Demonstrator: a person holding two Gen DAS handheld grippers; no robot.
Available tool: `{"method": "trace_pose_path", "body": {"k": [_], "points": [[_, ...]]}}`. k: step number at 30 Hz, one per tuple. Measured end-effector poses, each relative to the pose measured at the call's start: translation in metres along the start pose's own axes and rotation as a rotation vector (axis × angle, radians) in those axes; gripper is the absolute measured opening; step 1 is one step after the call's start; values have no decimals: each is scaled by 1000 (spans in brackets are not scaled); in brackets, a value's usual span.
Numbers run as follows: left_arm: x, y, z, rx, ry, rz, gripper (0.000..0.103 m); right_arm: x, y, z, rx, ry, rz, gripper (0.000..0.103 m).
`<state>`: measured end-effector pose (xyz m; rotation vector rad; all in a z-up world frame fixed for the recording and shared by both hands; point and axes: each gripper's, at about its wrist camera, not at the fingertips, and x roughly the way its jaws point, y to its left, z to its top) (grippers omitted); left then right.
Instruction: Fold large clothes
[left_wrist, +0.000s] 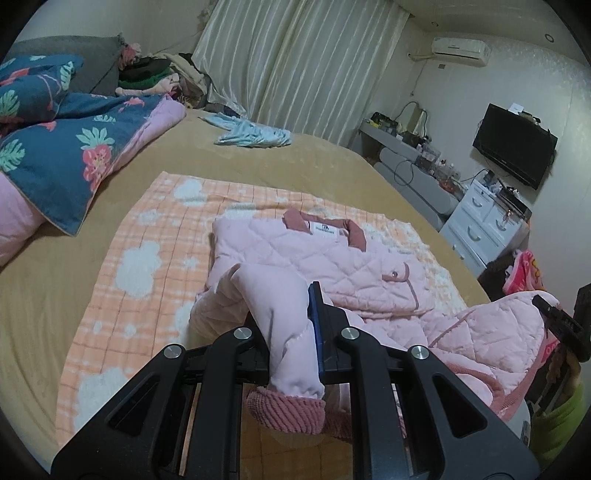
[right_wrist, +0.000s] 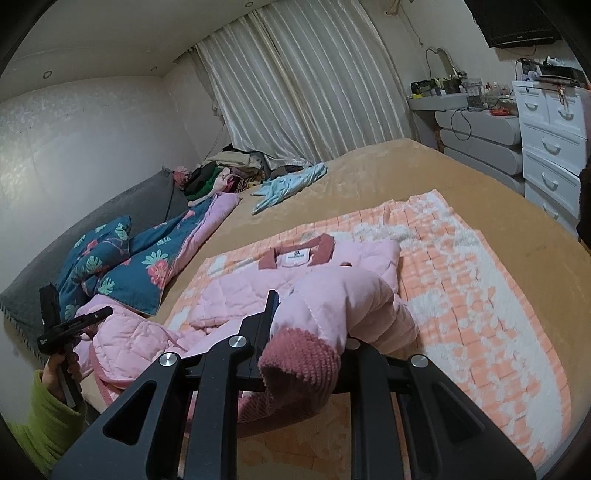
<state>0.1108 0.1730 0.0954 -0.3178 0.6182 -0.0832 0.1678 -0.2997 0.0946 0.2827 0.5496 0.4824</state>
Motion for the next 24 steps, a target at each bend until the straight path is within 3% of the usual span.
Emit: {"method": "trace_pose_path", "body": {"k": [12,24], "points": [[8,-6,28,21,-34,22,7,10,-5,26,56,-11,21,16],[53,0,40,57,-16,93,8,56,-22,37,51,24,-59,16]]}}
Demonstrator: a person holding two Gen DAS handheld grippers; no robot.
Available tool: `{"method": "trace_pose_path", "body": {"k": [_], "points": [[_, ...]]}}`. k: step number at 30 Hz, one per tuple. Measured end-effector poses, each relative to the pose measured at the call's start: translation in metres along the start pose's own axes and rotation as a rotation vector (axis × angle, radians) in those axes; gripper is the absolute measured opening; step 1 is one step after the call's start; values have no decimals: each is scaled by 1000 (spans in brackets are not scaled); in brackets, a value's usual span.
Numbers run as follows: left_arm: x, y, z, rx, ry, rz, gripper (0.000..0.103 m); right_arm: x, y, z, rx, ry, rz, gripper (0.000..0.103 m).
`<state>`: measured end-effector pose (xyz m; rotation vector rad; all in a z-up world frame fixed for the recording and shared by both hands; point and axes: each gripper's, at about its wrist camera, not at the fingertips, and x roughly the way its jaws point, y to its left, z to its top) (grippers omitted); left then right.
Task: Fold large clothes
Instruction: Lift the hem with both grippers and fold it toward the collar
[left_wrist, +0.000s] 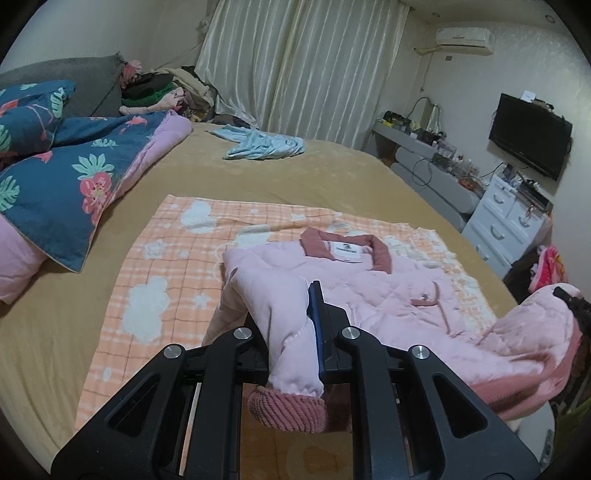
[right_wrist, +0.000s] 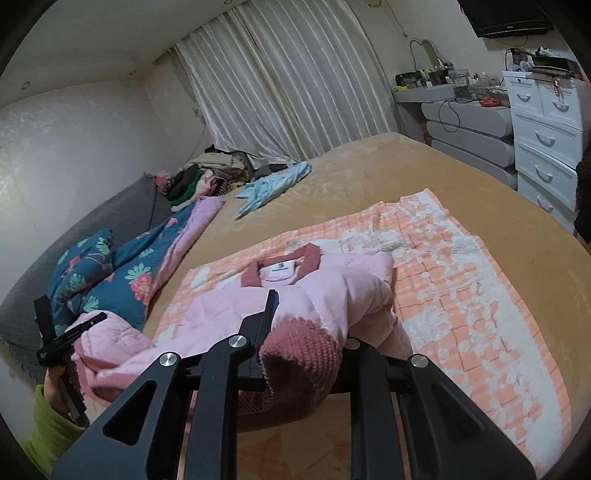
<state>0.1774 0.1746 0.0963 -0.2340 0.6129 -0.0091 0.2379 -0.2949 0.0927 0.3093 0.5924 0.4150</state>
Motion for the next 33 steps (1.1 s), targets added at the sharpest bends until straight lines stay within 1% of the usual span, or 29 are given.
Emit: {"method": "trace_pose_path", "body": {"k": [9,12,16,19,24,25,27,28,29,30,32,33], "points": [[47,12,8,-5,12,66,8,51,-28,15,46,20,-24,16],[64,18,12,-10,21,83,9,76,-39,22,72,43,-40,16],[87,23,13,-9,41,106,9,104,-52,27,117,77,-33,17],[103,28,13,-16,59,116,9,125,-61,30,151,107,-22,20],[127,36,13,-35,87,121,10,147,-74,31,222,139,9,25],[131,37,12,-34,93,123,10,151,-78,31,247,146,34,29],[138,39,12,-38,101,121,10,154,-84,31,289,149,85,43],[141,41,12,-44,106,117,10,154,-89,31,328,137,138,72],[144,41,12,-45,109,115,10,151,-91,30,351,118,147,91],[146,42,12,-47,112,114,10,147,-93,30,360,92,143,91],[148,42,13,-55,110,104,11,139,-94,30,334,57,147,91],[149,42,13,-60,109,98,12,136,-93,28,307,41,124,91]]}}
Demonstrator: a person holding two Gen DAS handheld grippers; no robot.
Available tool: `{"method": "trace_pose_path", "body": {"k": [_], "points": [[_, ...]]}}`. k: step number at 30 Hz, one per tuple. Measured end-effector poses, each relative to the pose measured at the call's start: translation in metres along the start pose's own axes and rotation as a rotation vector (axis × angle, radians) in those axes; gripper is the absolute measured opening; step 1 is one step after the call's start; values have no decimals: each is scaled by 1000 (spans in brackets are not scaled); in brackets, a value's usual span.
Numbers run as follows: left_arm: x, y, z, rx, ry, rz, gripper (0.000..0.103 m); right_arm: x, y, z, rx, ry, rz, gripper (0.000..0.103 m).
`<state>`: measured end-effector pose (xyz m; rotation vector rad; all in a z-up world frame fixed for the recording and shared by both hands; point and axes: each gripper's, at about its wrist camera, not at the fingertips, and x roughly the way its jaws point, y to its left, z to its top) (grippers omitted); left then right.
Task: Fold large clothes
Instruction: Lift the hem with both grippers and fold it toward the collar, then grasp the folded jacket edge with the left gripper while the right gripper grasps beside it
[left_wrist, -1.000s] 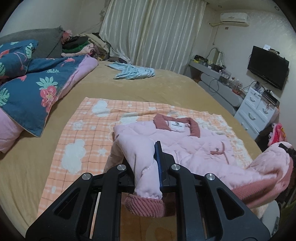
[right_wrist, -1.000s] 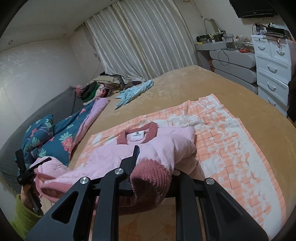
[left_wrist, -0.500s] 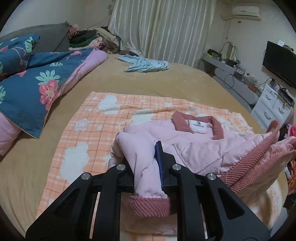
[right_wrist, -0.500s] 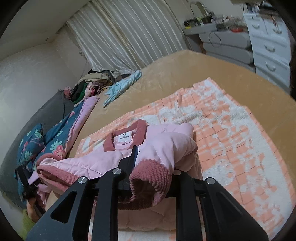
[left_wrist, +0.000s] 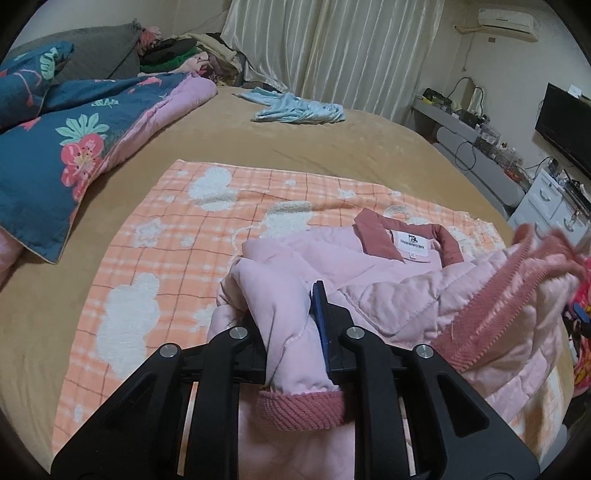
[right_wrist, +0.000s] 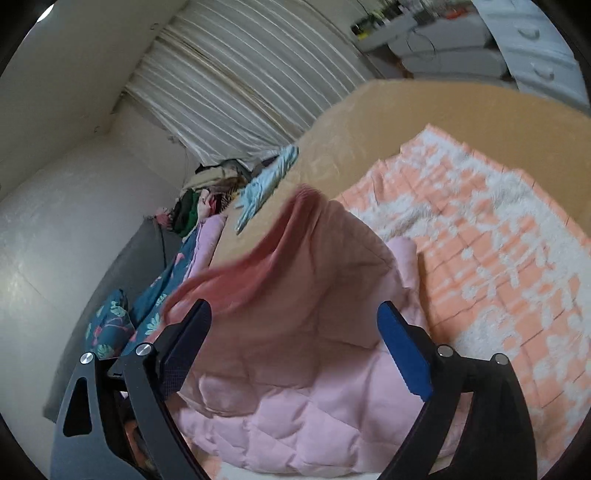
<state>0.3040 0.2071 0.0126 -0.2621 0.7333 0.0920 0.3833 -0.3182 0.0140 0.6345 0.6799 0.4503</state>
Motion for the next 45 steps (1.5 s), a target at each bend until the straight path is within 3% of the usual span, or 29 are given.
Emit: {"method": "trace_pose_path", "body": {"k": [4,7,9,11,13,17,23,26,28,31,33,34,35,36,38,41,45], "points": [[-3,-3,2,-14,-16,-35,21,8,-1,-17,-115,45,-122,95],[-12,-8,7,-20,-38,-79,41,21,-7,-34,-170,95,-193,95],[-21,-12,11,-20,-63,-109,74,27,-12,-44,-193,110,-225,94],[-40,-16,15,9,-125,-90,83,30,-13,-53,-224,119,-251,95],[-57,-17,16,40,-177,-67,85,32,-10,-59,-265,121,-275,94],[-69,2,6,42,-206,6,92,30,-2,-70,-379,105,-323,95],[-40,48,-41,-26,-71,17,94,30,-8,-83,-468,113,-372,96],[-26,61,-63,-68,-18,-40,94,35,-14,-91,-494,142,-385,96],[-13,66,-76,-112,22,-117,94,39,-20,-96,-496,161,-391,96],[5,69,-90,-156,72,-160,94,42,-27,-99,-482,156,-379,96],[15,67,-98,-180,97,-195,92,43,-30,-102,-461,152,-355,85],[16,64,-99,-174,100,-202,85,44,-30,-104,-454,150,-322,59],[16,56,-99,-143,96,-185,61,43,-27,-105,-458,133,-327,46],[14,47,-96,-94,87,-162,38,41,-23,-106,-466,116,-326,38],[5,30,-88,-15,42,-122,23,36,-7,-105,-495,59,-325,23],[-11,10,-69,68,-48,-70,19,29,16,-92,-521,-5,-341,18],[-10,8,-35,29,-83,-81,19,32,36,-63,-523,-63,-364,18]]}}
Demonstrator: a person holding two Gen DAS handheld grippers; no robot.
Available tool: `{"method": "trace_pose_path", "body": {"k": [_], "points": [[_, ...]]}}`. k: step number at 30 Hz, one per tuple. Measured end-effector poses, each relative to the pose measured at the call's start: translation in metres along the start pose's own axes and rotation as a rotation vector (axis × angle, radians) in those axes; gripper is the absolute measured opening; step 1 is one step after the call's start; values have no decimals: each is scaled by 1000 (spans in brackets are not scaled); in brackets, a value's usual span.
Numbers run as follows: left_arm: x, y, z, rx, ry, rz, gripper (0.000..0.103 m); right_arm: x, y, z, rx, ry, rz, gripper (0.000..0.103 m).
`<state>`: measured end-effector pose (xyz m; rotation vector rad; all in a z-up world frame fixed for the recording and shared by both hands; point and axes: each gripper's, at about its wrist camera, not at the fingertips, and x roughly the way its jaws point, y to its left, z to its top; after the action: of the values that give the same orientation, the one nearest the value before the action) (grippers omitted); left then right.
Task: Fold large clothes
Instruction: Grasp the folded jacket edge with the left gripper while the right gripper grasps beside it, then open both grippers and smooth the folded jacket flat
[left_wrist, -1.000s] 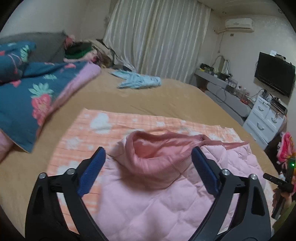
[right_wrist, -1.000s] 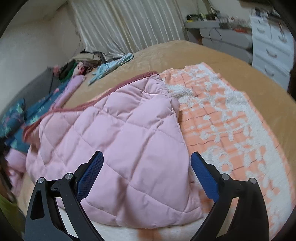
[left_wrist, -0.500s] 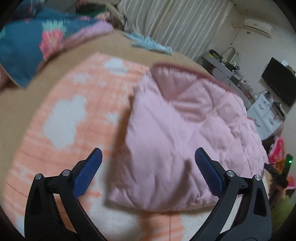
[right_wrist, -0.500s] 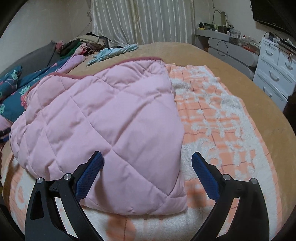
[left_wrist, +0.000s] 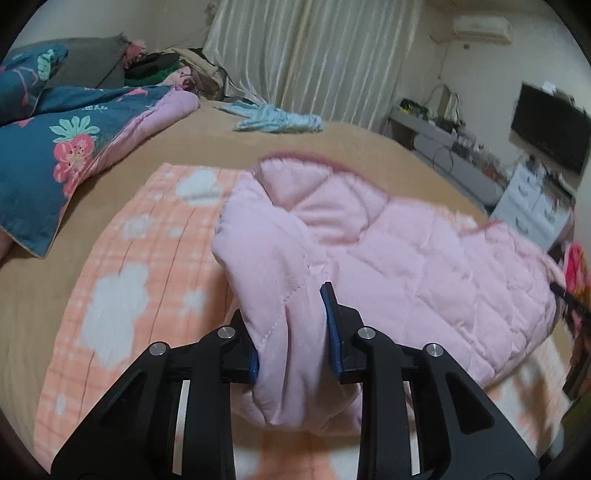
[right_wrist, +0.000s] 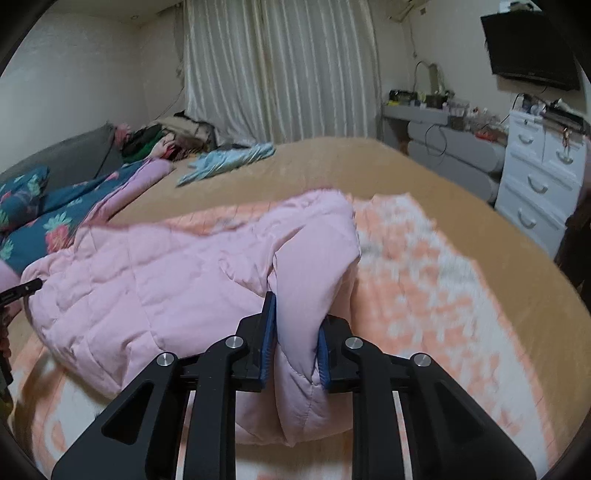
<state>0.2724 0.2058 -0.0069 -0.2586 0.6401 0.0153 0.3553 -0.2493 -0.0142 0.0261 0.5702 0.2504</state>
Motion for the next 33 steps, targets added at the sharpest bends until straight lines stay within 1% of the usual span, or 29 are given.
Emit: {"method": "trace_pose_path", "body": {"k": [3,6,8,11,13,16,21,25,27,29,30,32,33], "points": [[16,-2,15,1,2,26,19,12,2,11,-21,0,-35,18],[39,-4,19,7,35,58,19,37,-2,15,-7,35,-66,18],[53,-4,17,10,65,84,19,48,-3,13,-7,56,-80,18],[69,4,11,-18,112,107,19,72,-4,6,-7,108,-97,18],[77,7,6,-30,126,114,19,86,-5,1,-7,145,-107,18],[82,8,3,-25,136,124,19,99,-6,-5,-11,175,-112,19],[88,8,1,-21,149,132,19,111,-11,-13,19,215,-106,25],[89,9,0,-28,152,135,20,116,-15,-18,53,233,-109,34],[89,8,1,-26,154,139,21,115,-17,-19,69,238,-120,41],[88,7,0,-20,157,143,21,114,-25,-21,107,244,-137,61],[87,8,0,-20,157,144,22,113,-30,-22,133,249,-138,65],[86,9,0,-23,160,143,23,108,-38,-23,185,256,-138,78],[86,9,1,-22,161,145,24,103,-40,-23,193,253,-140,80]]}}
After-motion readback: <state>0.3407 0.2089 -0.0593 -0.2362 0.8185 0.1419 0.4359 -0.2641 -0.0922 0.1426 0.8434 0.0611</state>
